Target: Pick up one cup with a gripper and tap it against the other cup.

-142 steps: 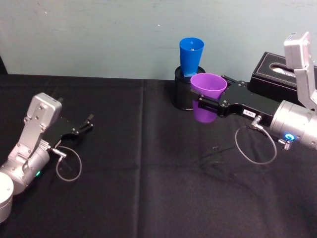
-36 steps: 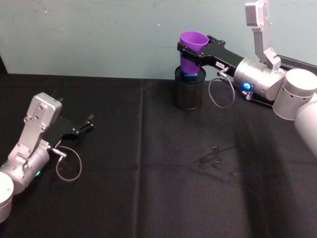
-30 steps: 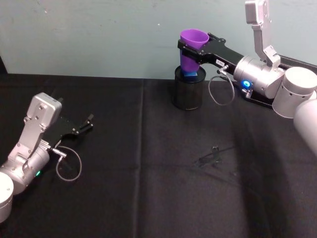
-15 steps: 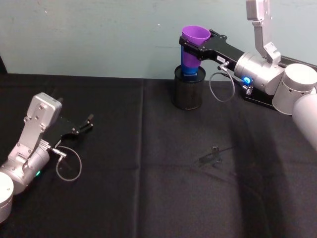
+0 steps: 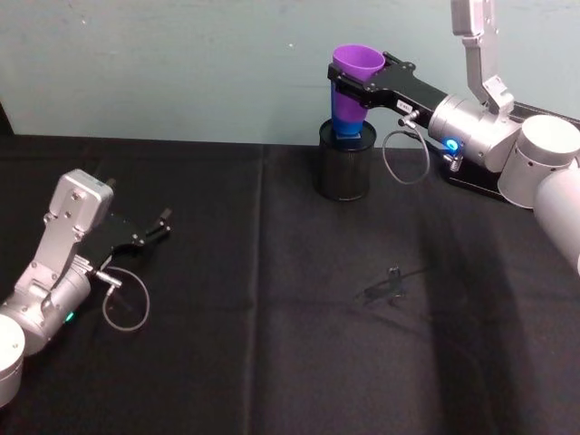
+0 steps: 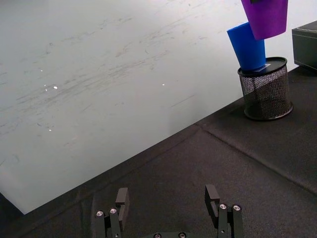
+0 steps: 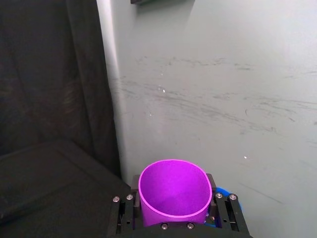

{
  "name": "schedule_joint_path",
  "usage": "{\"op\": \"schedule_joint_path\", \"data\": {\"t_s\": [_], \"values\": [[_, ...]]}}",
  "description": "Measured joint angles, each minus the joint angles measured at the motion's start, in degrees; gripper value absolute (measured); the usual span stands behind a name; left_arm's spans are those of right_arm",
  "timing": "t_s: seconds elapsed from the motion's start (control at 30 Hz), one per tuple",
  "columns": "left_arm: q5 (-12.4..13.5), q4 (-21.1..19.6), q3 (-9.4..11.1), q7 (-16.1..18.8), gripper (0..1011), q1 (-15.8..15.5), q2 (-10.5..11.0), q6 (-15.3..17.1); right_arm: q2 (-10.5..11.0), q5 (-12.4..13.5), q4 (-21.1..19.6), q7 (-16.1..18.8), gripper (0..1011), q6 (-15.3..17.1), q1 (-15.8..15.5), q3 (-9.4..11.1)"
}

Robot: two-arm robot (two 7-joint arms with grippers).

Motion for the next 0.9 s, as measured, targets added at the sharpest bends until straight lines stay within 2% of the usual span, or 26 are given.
{"op": "schedule_joint_path", "data": {"t_s": [0.2,0.9], "values": [[0.0,0.0,0.0,0.0,1004,0.0,0.0,0.0,-0.1,-0.3,-0.1,0.5,731,-0.1,0.1,0.9],[0.0,0.0,0.0,0.0,1005,0.0,0.0,0.0,0.0,-0.3,-0.2,0.4,731,-0.1,0.0,0.5]]}}
